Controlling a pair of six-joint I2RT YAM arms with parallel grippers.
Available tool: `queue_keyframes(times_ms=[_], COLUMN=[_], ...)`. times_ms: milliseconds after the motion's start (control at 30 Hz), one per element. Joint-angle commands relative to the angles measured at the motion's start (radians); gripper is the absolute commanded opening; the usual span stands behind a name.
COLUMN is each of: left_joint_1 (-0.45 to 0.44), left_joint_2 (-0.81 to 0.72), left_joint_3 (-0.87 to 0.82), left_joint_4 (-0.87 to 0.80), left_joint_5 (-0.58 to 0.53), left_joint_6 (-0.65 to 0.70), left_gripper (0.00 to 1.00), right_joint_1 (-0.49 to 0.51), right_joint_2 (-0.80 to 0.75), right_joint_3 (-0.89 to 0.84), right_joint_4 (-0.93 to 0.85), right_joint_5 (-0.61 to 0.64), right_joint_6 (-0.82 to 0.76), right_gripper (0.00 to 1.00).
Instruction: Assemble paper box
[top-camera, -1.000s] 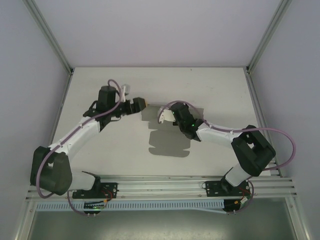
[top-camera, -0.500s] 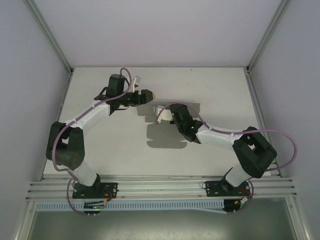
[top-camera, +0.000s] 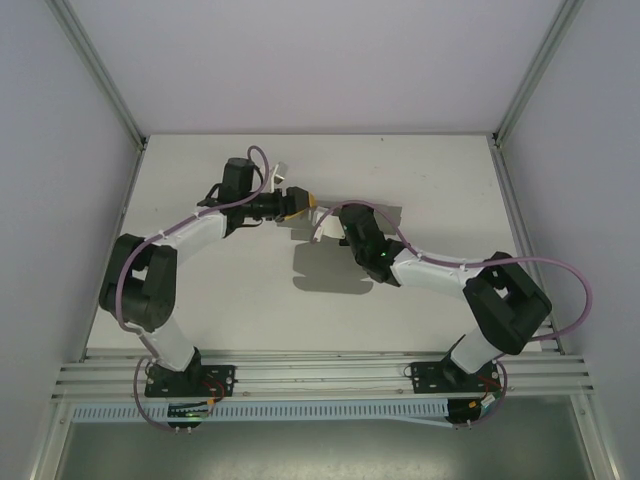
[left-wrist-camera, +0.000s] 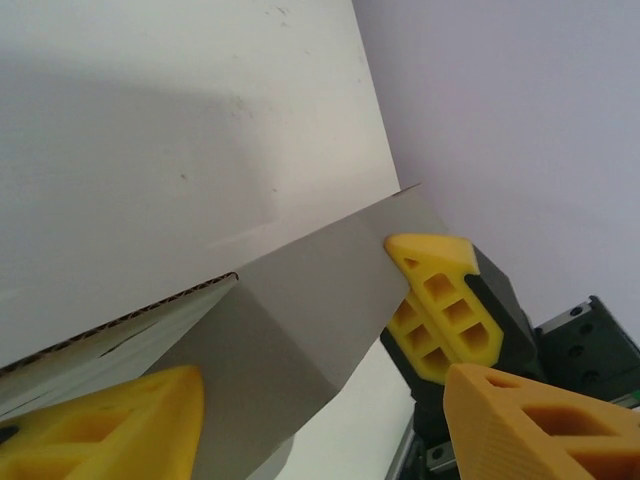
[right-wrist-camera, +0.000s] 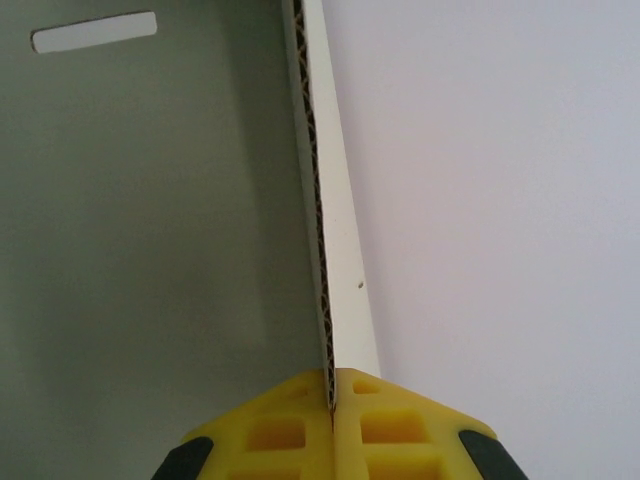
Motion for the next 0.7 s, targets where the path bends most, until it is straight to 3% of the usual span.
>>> queue_keyframes(times_ms=[0,233,433,667], left_joint_1=[-0.023,-0.049,-0.063,-0.063], left_joint_2=[0.039,0.124,0.133,0.132], left_joint_3=[-0.005,0.027,0.042,0.033], left_joint_4=[0.138,0.262,0.270,0.281], left_joint_5=[0.080,0.125,0.102,0.093], left_joint_6=[-0.081,-0.164,-0.165,-0.175], left_gripper=[0.61,0.49,0.24,0.21], right_joint_1=[0.020,0.027,0.028,0.033], right_joint_2=[0.011,0.018,0.014,-0.006], right_joint_3=[0.018,-0.017,-0.019,-0.049], right_joint_4=[0.088,0.156,0.155,0.143], right_joint_5=[-0.014,-0.063,-0.078,-0.078], right_joint_6=[0.062,0.042,0.059,0.094], right_gripper=[0.00,0.00,0.00,0.00])
